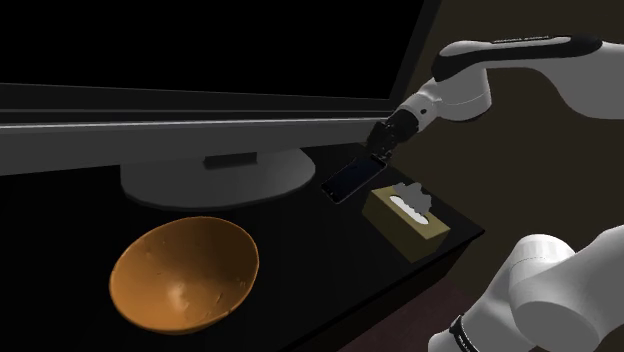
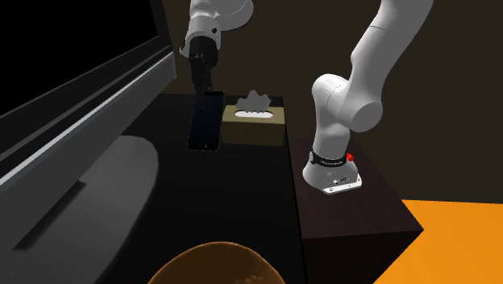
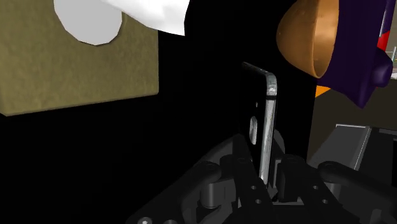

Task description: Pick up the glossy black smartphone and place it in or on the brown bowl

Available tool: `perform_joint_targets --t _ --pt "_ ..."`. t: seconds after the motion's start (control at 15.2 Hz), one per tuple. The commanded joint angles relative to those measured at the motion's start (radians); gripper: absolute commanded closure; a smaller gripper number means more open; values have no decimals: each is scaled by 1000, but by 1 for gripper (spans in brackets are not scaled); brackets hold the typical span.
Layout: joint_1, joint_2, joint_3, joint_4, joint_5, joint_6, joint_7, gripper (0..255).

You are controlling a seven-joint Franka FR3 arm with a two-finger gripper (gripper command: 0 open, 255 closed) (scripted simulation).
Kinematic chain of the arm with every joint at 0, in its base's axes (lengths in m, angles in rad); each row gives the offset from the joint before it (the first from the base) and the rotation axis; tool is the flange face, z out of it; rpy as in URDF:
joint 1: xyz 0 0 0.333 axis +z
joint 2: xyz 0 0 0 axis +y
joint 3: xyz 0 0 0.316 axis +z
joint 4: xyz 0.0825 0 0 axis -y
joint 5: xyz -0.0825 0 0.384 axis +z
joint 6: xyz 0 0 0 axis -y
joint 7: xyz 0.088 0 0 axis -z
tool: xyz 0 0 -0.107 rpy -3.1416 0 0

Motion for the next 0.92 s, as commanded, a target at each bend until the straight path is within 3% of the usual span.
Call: perform_joint_targets --t 0.0,0.86 --pt "1 -2 1 24 -3 -17 19 255" --pt "4 -31 14 157 -17 -123 141 255"
